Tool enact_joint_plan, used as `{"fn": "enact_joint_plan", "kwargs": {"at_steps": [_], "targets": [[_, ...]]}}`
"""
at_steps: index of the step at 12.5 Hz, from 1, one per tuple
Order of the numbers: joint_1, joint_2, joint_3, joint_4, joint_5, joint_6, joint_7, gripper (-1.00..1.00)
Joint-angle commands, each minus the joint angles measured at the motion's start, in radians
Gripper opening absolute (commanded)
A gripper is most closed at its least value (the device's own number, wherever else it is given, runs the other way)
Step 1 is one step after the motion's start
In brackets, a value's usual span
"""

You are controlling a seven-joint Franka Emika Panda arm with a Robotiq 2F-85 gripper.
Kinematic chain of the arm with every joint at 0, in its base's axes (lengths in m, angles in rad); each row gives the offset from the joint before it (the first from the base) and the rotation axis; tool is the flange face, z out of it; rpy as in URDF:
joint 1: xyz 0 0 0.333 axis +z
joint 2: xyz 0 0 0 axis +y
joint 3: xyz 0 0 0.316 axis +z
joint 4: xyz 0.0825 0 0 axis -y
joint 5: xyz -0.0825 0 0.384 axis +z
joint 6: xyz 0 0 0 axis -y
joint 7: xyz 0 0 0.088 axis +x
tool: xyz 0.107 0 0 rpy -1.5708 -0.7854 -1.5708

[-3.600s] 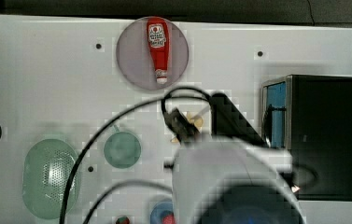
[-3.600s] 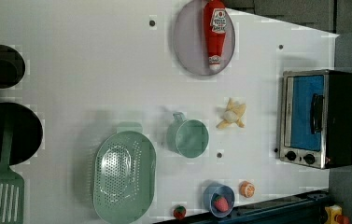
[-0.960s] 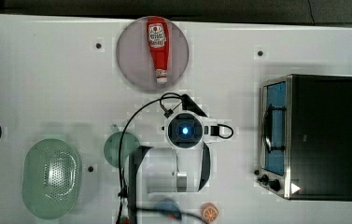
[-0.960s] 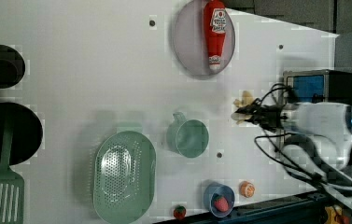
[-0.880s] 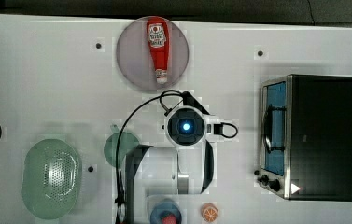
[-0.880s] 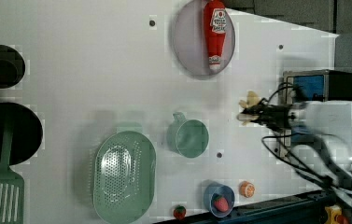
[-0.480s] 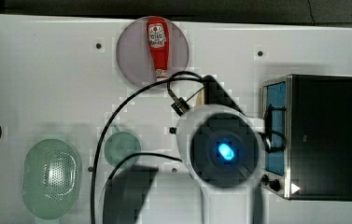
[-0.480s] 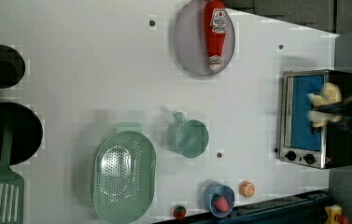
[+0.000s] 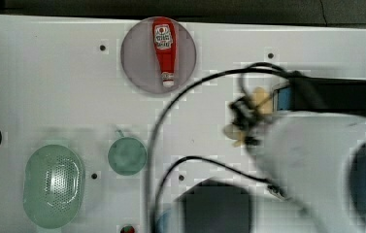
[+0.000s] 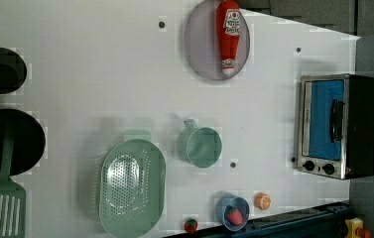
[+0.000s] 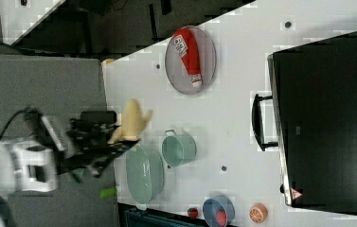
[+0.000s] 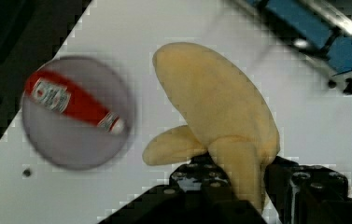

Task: Pick banana from table and place on oven.

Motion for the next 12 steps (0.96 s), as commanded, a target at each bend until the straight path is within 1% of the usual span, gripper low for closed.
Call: {"fn": "enact_joint_plan", "kwargs": {"at_steps": [1,5,7,9,10,12], "targets": [[-0.042,0.105,-0.159,-0.025,-0.063,0.049,-0.247,-0.43],[-0.046,0.259,-0.336,-0.021,-0.063,0.286,-0.581,-0.43],[-0.048,0.34,-0.383,0.0,-0.061,0.345,-0.68,-0.43],[-0.051,0.402,-0.403,0.029,-0.05,0.355,-0.755,-0.43],[-0.053,0.424,-0.408,0.035,-0.04,0.354,-0.789,-0.33],[-0.061,0.45,-0.412,0.036,-0.029,0.374,-0.817,0.1]]}}
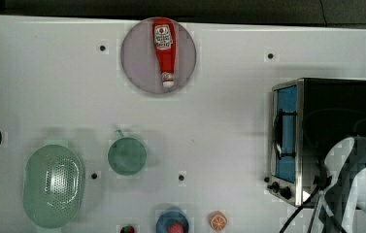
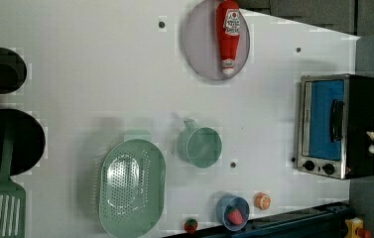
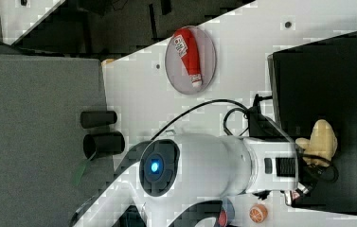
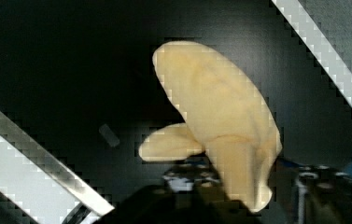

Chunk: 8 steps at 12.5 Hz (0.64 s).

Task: Pick banana from table and place on oven.

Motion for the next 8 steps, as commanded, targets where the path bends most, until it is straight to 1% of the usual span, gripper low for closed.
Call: {"fn": "enact_joint_plan", "kwargs": {"at_steps": [1,4,6,8], "targets": [[0.035,-0.023,0.041,0.057,0.025,0.051,-0.103,0.32],[0.037,-0.032,0.045,0.06,0.024,0.048,-0.103,0.98],[0.051,-0.071,0.055,0.068,0.018,0.031,-0.103,1.0],[0.083,-0.148,0.087,0.073,0.003,-0.044,-0.079,1.0]]}}
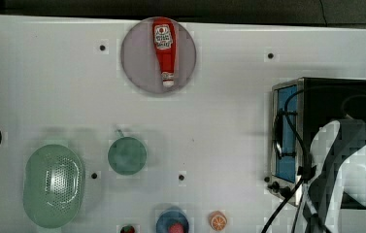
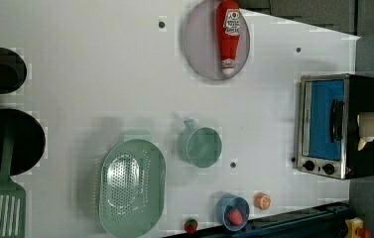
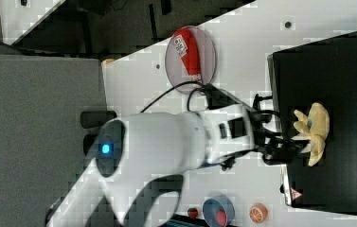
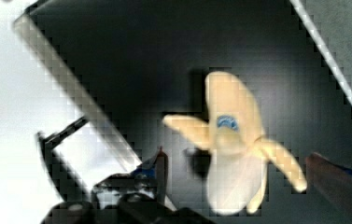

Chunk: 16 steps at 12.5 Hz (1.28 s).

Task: Pick banana from table and place on oven.

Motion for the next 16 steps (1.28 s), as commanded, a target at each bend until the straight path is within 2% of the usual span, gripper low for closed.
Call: {"fn": "enact_joint_plan", "kwargs": {"at_steps": [1,5,9,12,16], "targets": [[0.046,-0.142,0.062,0.028,-0.014,-0.095,0.048,1.0],[0.097,-0.273,0.243,0.027,-0.02,-0.293,0.445,1.0],[0.103,-0.34,0.452,0.027,-0.02,-0.331,0.816,1.0],[0.103,-0.361,0.52,0.027,-0.013,-0.402,0.889,1.0],[0.1,-0.375,0.517,0.027,-0.014,-0.404,0.893,1.0]]}}
